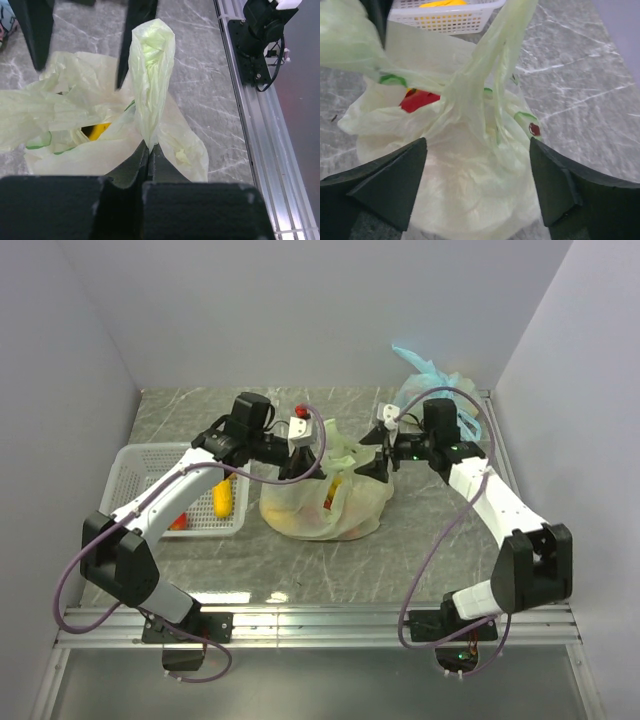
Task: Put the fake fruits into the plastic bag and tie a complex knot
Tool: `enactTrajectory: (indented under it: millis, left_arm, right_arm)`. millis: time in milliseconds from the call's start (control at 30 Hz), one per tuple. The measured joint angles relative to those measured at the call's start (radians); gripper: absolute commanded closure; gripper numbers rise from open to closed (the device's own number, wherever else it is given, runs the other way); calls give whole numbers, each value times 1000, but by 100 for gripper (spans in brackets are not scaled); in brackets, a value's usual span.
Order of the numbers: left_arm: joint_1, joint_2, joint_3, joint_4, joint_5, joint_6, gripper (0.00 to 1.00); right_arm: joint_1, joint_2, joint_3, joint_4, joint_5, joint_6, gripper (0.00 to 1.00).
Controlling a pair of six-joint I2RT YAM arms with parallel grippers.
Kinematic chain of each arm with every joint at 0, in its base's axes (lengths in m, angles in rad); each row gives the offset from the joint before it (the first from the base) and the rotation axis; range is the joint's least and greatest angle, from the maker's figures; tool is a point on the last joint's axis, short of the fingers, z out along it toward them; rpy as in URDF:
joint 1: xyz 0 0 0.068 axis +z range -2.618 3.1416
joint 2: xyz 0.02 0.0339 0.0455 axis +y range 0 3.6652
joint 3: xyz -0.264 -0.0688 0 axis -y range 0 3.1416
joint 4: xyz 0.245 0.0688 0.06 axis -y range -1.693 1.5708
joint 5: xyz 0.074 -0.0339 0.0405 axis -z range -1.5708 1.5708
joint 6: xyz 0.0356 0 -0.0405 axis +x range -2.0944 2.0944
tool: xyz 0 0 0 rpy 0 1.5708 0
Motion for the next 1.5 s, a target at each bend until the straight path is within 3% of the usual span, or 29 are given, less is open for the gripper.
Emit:
enactTrajectory:
  millis: [33,67,100,133,233,500,567,633,967,1100,1367,1400,1467,1500]
  left_arm:
    - [0,0,9,-4,3,2,100]
    - [0,0,18,-7,4,3,100]
    - [0,0,25,-8,6,5,100]
    - [0,0,30,-6,7,2,100]
    - [0,3,32,24,13,-32,100]
    - [-10,103,67,159,31,-136,100]
    - [-14,127,68,190,33,-154,100]
    - [-18,142,68,213,33,-174,100]
    - [-21,146,67,229,33,-143,100]
    - [-21,146,67,209,32,-111,100]
    - [-40,153,67,211,12,-86,100]
    - [-44,158,69,211,11,-85,100]
    - [-50,171,75,212,11,-80,100]
    - [-52,178,80,212,11,-79,100]
  right_arm:
    - [8,21,0,21,1,10,30]
    - [15,41,0,40,0,23,50]
    - [23,60,1,58,-1,30,59]
    - [29,78,3,64,-3,36,74]
    - [42,112,8,76,-8,57,100]
    - [66,105,8,115,-50,132,100]
    - [68,98,8,122,-61,161,71]
    - [68,91,8,116,-74,168,49]
    - [62,56,3,-55,-129,-18,24]
    - [62,56,3,-94,-140,-58,22]
    - [61,61,3,61,-152,109,22]
    - [62,66,3,71,-153,122,24]
    - [63,76,5,85,-154,134,39]
    - [64,83,5,85,-154,136,51]
